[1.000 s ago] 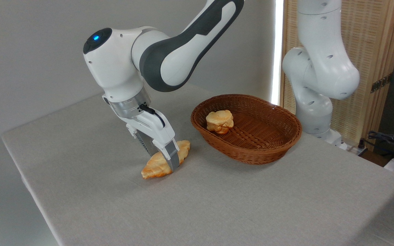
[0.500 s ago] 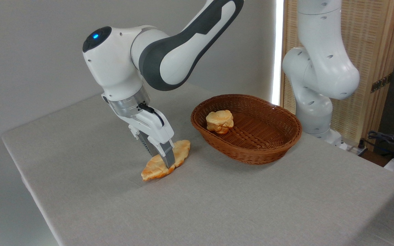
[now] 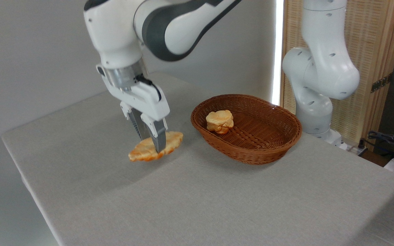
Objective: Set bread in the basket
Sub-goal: 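Lift the held bread slice and carry it toward the wicker basket, then lower the bread slice into the basket beside the roll and open the gripper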
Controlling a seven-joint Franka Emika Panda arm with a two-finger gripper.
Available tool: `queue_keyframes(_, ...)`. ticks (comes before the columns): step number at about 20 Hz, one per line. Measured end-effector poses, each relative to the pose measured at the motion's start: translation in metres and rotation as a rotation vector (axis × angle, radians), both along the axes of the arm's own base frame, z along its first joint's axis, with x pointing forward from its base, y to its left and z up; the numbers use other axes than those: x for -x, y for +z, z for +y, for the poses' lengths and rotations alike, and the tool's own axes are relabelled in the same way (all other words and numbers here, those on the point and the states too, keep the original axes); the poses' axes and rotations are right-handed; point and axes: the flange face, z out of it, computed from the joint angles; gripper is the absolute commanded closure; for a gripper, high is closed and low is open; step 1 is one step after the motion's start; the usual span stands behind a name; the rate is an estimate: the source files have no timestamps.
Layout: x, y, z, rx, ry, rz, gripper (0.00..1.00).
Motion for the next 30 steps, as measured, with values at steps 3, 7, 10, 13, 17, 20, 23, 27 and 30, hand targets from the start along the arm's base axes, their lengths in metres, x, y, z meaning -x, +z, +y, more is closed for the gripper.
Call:
queue_keyframes(3,0.014,0.038,0.006,0.012,0.004,-0.05,0.35)
queue_keyframes(7,0.045,0.072,0.014,0.01,-0.022,-0.025,0.35)
queue_keyframes(10,0.063,0.077,0.021,0.011,-0.047,-0.008,0.35)
queue_keyframes(13,0.087,0.067,0.031,0.014,-0.087,0.018,0.34)
queue_keyframes(17,0.123,0.048,0.039,0.016,-0.139,0.056,0.34)
queue_keyframes(20,0.143,0.032,0.045,0.014,-0.167,0.103,0.32)
queue_keyframes(23,0.153,0.009,0.059,0.022,-0.182,0.155,0.24)
queue_keyframes(27,0.159,-0.01,0.068,0.004,-0.228,0.192,0.07)
queue_keyframes(30,0.16,-0.013,0.071,0.007,-0.236,0.2,0.01)
